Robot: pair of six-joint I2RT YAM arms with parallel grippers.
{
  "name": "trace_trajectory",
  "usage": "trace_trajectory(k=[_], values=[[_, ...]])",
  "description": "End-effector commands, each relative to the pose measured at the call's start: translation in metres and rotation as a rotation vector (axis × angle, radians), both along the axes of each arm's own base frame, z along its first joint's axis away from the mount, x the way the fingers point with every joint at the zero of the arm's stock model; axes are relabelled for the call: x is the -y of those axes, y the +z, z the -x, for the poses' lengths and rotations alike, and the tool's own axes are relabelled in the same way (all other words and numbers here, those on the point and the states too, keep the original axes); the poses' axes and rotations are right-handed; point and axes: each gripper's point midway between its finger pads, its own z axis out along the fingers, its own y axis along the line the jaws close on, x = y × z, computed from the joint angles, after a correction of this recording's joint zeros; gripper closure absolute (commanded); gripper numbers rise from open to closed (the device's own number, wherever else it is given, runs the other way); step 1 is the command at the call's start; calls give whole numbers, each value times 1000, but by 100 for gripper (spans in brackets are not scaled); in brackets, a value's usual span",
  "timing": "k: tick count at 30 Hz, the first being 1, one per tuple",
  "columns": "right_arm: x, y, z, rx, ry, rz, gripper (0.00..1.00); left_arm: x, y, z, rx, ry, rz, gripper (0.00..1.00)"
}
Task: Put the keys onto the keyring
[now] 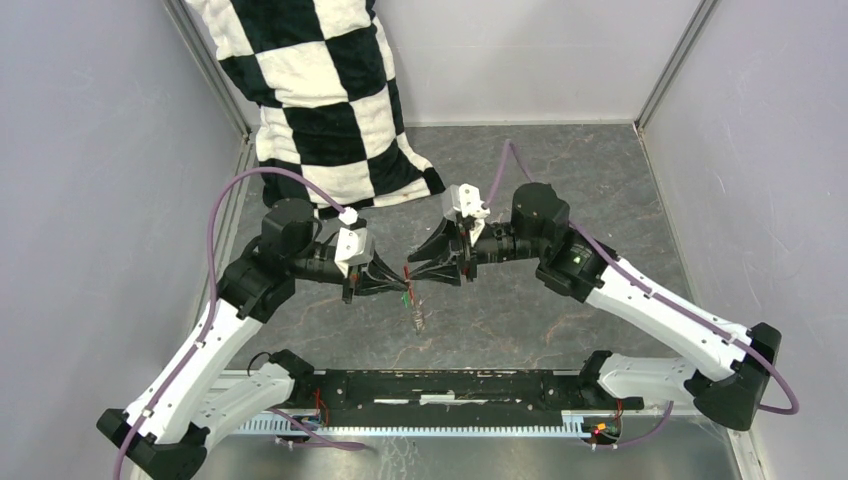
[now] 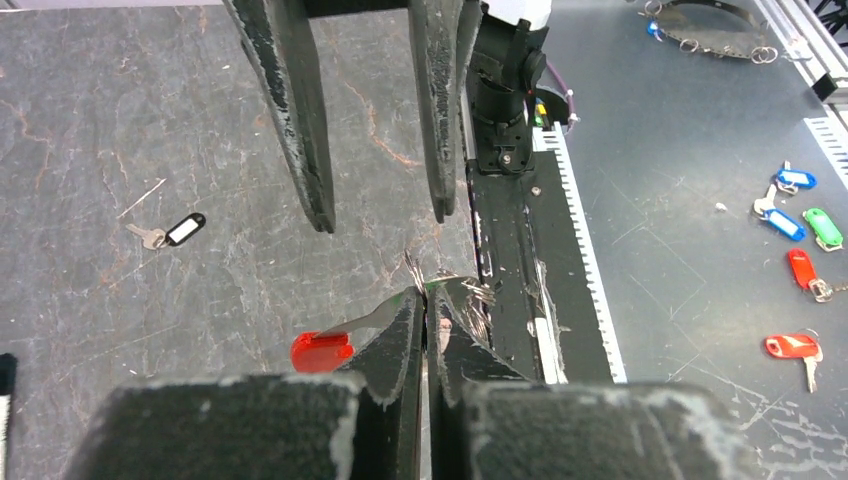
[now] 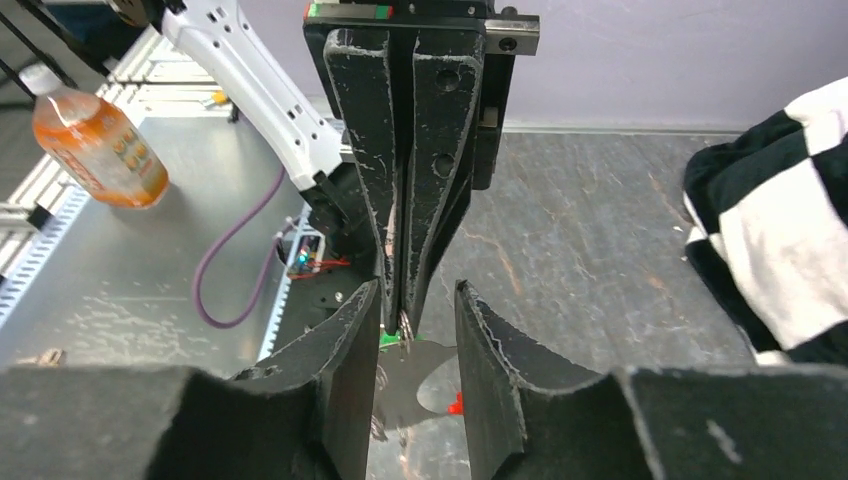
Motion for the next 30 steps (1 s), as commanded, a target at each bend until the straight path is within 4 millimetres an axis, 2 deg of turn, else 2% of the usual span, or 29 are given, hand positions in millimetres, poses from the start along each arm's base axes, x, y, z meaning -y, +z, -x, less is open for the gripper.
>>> trace_trajectory(k=[1, 6, 11, 27, 30], values=[[9, -20, -1, 51, 33, 196, 60, -5, 12, 2, 100, -37, -33, 98], [7, -26, -6, 47, 50, 289, 63, -6, 5, 1, 90, -58, -82, 98], [-1, -22, -6, 56, 76, 302, 65, -9, -3, 0, 85, -74, -126, 98], [-20, -34, -1, 56, 120, 354, 67, -9, 0, 1, 108, -83, -117, 98], [-23, -33, -1, 56, 121, 346, 71, -9, 0, 2, 115, -85, -114, 98]])
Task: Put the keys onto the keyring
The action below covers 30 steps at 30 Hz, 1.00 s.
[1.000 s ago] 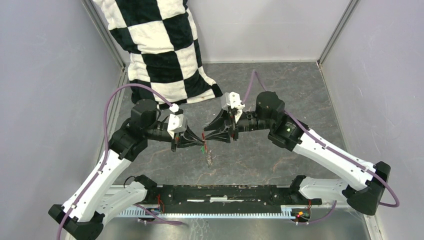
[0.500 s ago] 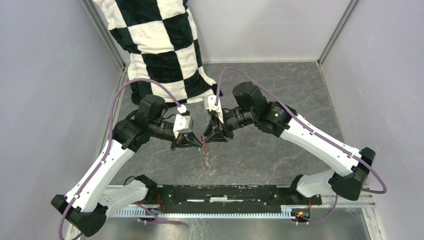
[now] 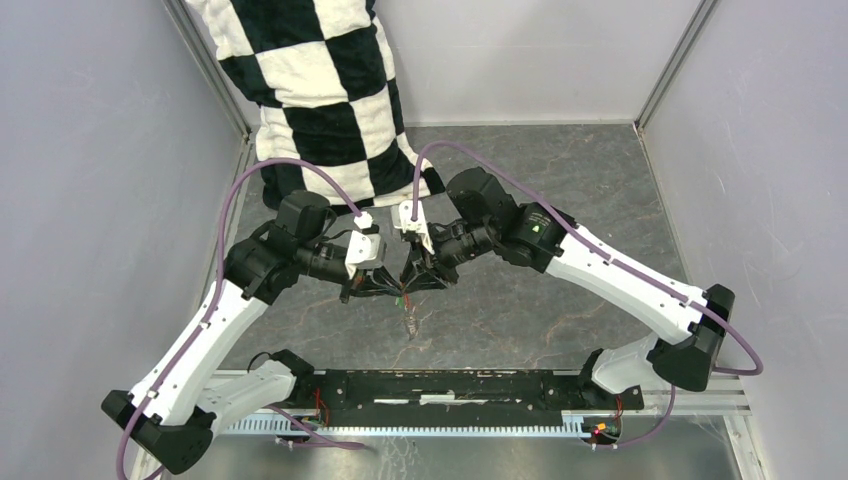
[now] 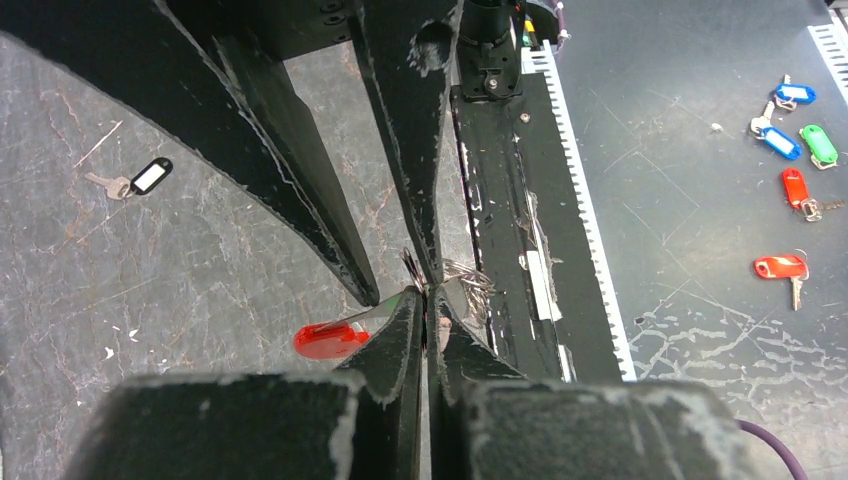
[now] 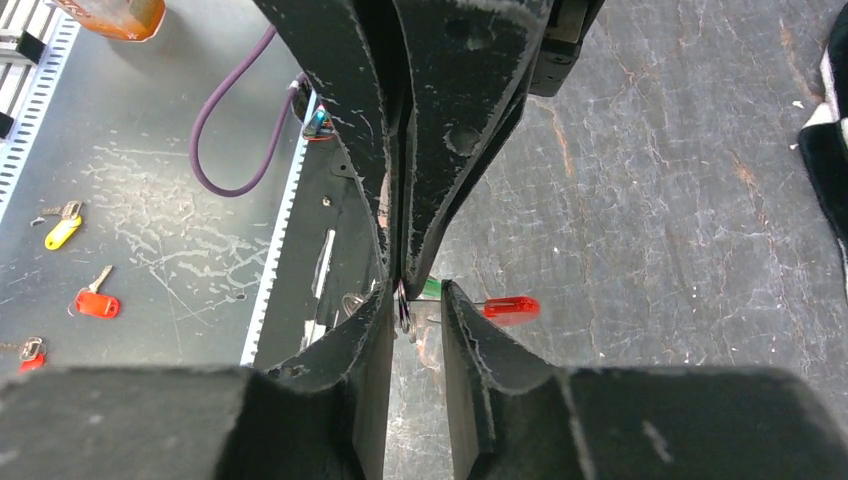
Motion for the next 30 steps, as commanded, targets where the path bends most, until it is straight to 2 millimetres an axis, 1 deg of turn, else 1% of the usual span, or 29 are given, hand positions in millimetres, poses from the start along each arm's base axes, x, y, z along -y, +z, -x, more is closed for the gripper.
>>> trace_trajectory(k=[1, 7, 10, 11, 12, 13, 15, 17, 18, 19, 21, 22, 23, 24, 25, 29, 30], values=[[-7, 18, -3, 37, 1, -46, 74, 0, 21, 1, 102, -30, 50, 98], [-10, 19, -2, 32, 14, -50, 99, 0, 22, 2, 109, -30, 52, 98], [-10, 21, -3, 41, 6, -62, 100, 0, 23, 2, 115, -31, 55, 98], [-10, 24, -4, 47, -1, -73, 100, 0, 25, 0, 123, -24, 57, 91], [-10, 29, -5, 59, -11, -97, 100, 0, 26, -1, 126, -14, 59, 80], [-10, 32, -5, 68, -20, -118, 100, 0, 28, -2, 132, -5, 62, 70], [-9, 44, -5, 84, -36, -179, 100, -1, 31, -2, 154, 3, 71, 46], [-7, 54, -2, 93, -37, -244, 100, -2, 37, -2, 181, 17, 89, 32], [-6, 59, 0, 96, -36, -280, 100, -3, 41, -3, 205, 25, 98, 26], [-5, 67, 2, 102, -39, -332, 100, -4, 44, -3, 229, 34, 107, 23], [1, 81, 8, 103, -46, -435, 100, -5, 53, -8, 289, 66, 136, 20], [4, 88, 11, 118, -45, -501, 100, -6, 54, -9, 297, 86, 143, 19], [8, 97, 15, 120, -47, -562, 100, -7, 60, -12, 330, 107, 163, 19], [11, 98, 16, 114, -54, -599, 100, -8, 62, -14, 351, 125, 177, 19], [15, 107, 18, 116, -64, -651, 100, -8, 64, -16, 366, 143, 189, 19], [27, 126, 25, 123, -78, -801, 100, -11, 67, -21, 394, 207, 233, 20], [29, 128, 27, 125, -77, -820, 100, -11, 67, -20, 393, 208, 236, 20]])
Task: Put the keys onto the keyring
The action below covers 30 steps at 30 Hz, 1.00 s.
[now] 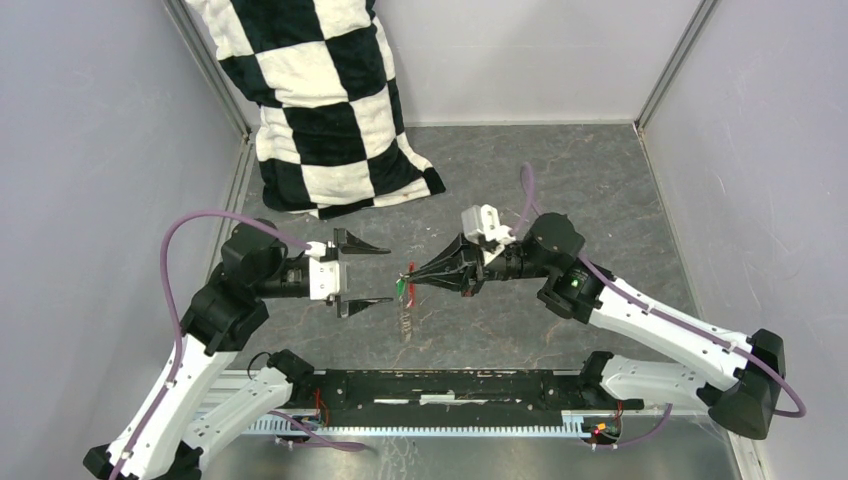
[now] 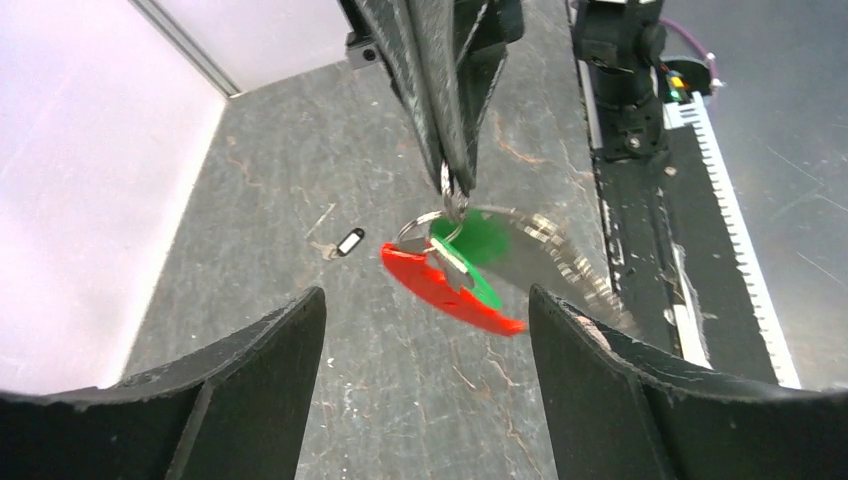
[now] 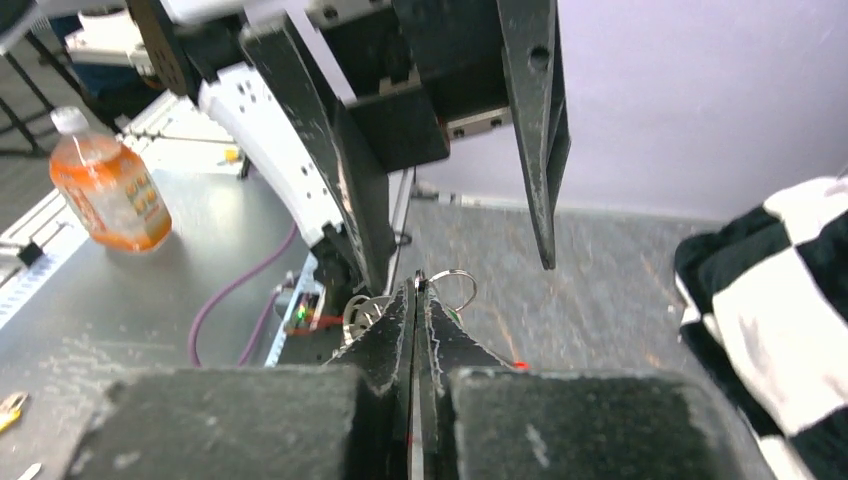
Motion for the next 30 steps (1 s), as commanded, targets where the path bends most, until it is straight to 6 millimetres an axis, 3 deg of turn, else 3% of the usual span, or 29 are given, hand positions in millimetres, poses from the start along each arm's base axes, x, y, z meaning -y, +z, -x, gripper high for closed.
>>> trace_trajectory(k=[1, 9, 12, 19, 30], values=[[16, 72, 12, 86, 4, -314, 100, 2, 16, -14, 30, 68, 74, 21], [41, 82, 10, 90, -73, -534, 100, 9, 29, -12, -9, 48, 151, 28], [35, 83, 7, 78, -67, -533, 100, 14, 34, -9, -56, 27, 202, 27], [23, 83, 7, 58, -20, -523, 100, 22, 40, -9, -62, -20, 242, 14], [22, 87, 6, 23, 6, -605, 100, 27, 43, -15, -106, -13, 281, 19]])
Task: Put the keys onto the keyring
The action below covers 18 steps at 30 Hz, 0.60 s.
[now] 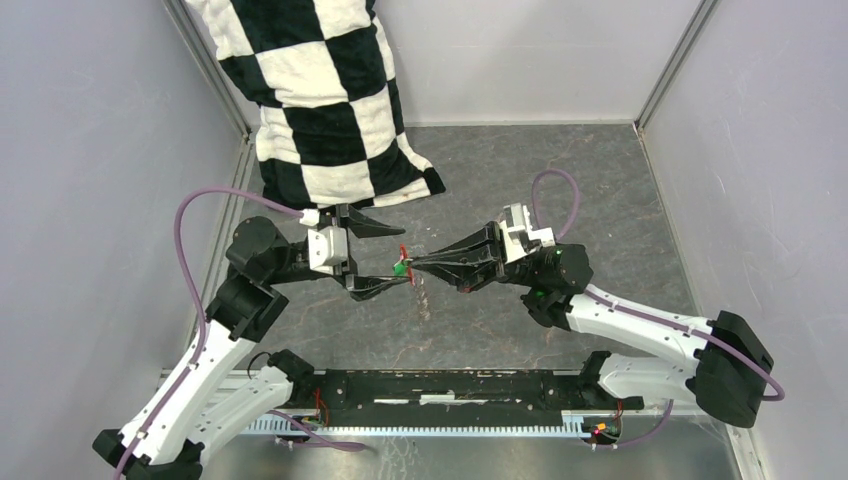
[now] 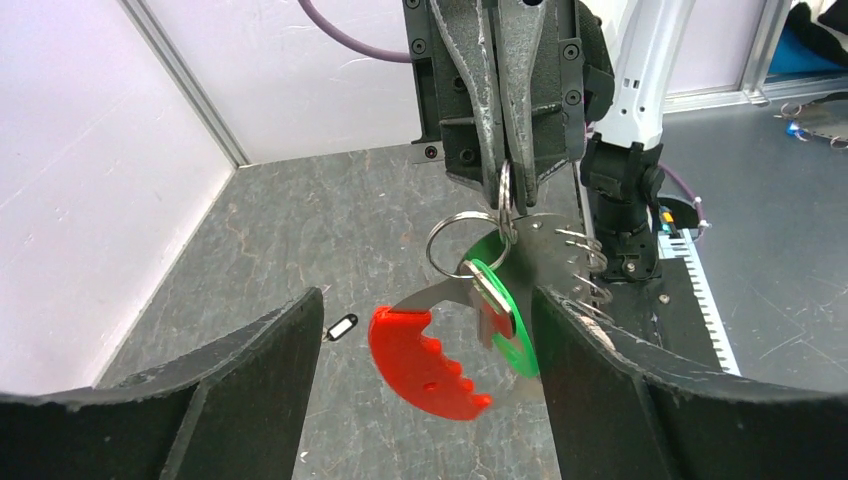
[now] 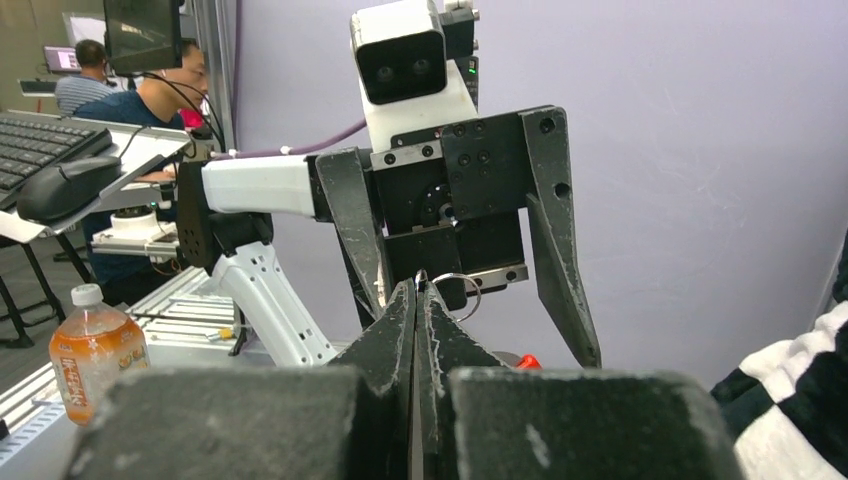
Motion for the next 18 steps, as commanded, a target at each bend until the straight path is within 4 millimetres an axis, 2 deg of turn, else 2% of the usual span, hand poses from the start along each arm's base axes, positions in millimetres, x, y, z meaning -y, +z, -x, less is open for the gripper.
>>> trace_trajectory(k=[1, 7, 12, 18], values=[[12, 36, 5, 45, -1, -138, 100, 3, 10, 4, -22, -25, 41, 19], [8, 30, 5, 27, 13, -119, 100, 0, 16, 1, -16, 8, 55, 19], [13, 22, 6, 8, 1, -106, 100, -7, 25, 6, 97, 23, 33, 22], [2, 9, 12, -26, 81, -11, 100, -7, 25, 21, 157, -65, -6, 40]])
